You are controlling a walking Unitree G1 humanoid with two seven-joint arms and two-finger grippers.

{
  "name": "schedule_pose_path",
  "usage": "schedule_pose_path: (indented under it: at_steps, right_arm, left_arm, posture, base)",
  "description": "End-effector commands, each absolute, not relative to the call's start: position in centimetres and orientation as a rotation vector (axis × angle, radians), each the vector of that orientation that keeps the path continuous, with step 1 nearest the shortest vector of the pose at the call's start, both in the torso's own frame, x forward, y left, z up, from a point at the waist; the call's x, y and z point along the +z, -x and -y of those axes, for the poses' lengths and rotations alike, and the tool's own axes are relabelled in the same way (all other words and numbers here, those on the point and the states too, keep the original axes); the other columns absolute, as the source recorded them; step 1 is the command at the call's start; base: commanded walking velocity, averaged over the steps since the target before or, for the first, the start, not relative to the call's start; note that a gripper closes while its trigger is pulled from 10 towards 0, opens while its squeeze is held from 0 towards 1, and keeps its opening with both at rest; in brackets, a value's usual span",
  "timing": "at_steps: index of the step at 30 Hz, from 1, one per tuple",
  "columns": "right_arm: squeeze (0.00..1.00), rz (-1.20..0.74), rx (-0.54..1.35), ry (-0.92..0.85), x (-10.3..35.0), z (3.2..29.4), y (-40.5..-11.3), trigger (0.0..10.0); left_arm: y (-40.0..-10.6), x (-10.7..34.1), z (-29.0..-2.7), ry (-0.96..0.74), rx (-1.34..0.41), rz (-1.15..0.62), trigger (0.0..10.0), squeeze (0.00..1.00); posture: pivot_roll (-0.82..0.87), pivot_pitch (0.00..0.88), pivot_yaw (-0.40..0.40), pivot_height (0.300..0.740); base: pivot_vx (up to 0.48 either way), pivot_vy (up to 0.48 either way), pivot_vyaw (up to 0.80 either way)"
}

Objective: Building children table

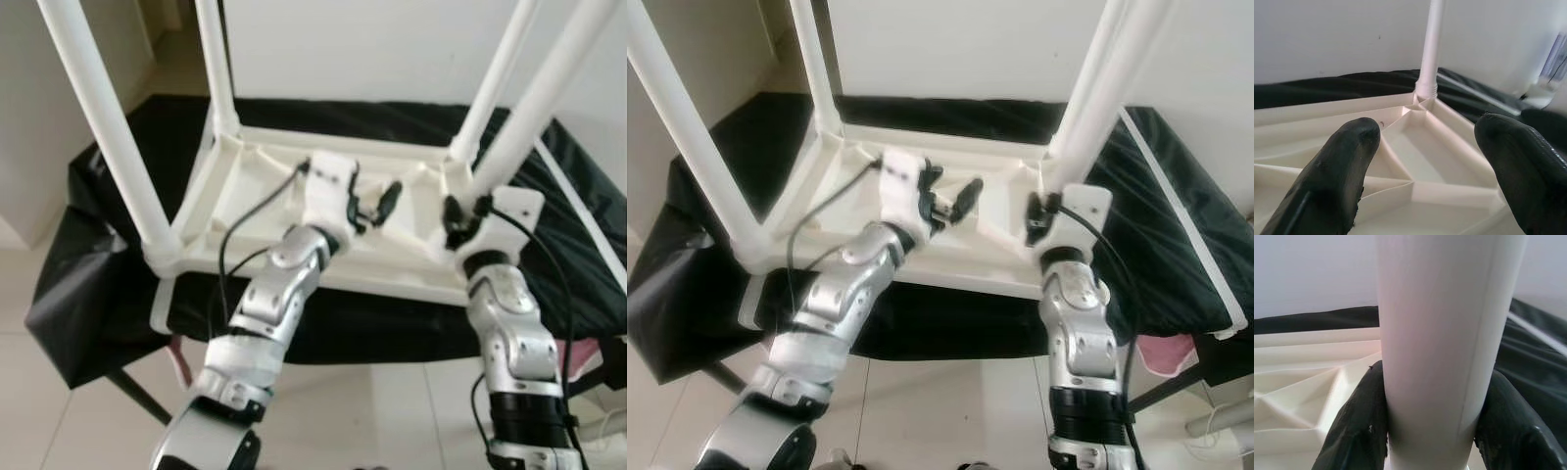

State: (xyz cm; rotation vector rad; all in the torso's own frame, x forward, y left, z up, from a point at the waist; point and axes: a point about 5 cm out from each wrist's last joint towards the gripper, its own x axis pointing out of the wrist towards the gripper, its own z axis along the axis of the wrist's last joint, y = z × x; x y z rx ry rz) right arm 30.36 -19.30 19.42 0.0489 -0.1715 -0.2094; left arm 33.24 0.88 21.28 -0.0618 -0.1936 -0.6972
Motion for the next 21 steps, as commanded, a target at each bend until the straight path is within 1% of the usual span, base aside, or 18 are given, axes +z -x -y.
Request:
schedule_pose_path:
  at_steps: [1,2,5,6,11,13,17,21]
  right_arm:
    - [0.0,0.215,-0.249,-0.008,19.9,20.0,-29.7,10.0]
    - [0.0,0.215,-0.249,-0.008,19.9,20.0,-29.7,10.0]
    - [0.0,0.205,-0.325,0.03,19.0,21.2,-28.6,10.0]
    - [0.0,0.205,-0.325,0.03,19.0,21.2,-28.6,10.0]
    - [0.0,0.205,-0.39,0.033,18.2,21.9,-26.9,10.0]
    - [0.0,0.206,-0.395,0.033,18.1,22.0,-26.8,10.0]
    - [0.0,0.23,-0.443,0.062,17.9,22.4,-25.4,10.0]
    - [0.0,0.222,-0.446,0.062,17.1,22.7,-24.7,10.0]
  left_arm:
    - [-32.4,21.1,-0.3,-0.032,-0.795,0.229,10.0,0.0]
    - [-32.4,21.1,-0.3,-0.032,-0.795,0.229,10.0,0.0]
    - [-31.1,19.3,0.2,-0.145,-0.91,0.206,10.0,0.0]
    - [-31.1,19.3,0.2,-0.145,-0.91,0.206,10.0,0.0]
    - [-28.6,17.4,0.9,-0.244,-1.107,0.185,10.0,0.0]
    - [-28.3,17.2,0.9,-0.253,-1.118,0.186,10.0,0.0]
    - [-26.9,15.7,0.8,-0.311,-1.222,0.137,10.0,0.0]
    - [-26.4,15.4,0.6,-0.329,-1.261,0.124,10.0,0.0]
  posture:
    - [-0.08,0.006,-0.027,0.74]
    - [-0.08,0.006,-0.027,0.74]
    - [-0.08,0.012,-0.024,0.74]
    - [-0.08,0.012,-0.024,0.74]
    - [-0.09,0.021,-0.015,0.74]
    - [-0.09,0.021,-0.015,0.74]
    - [-0.09,0.029,-0.01,0.74]
    - [-0.09,0.035,-0.007,0.74]
  base:
    - [0.0,0.0,0.0]
    - [0.0,0.0,0.0]
    - [0.0,0.0,0.0]
    - [0.0,0.0,0.0]
    - [0.0,0.0,0.0]
    - [0.0,0.0,0.0]
    - [0.0,0.0,0.0]
    - [0.0,0.0,0.0]
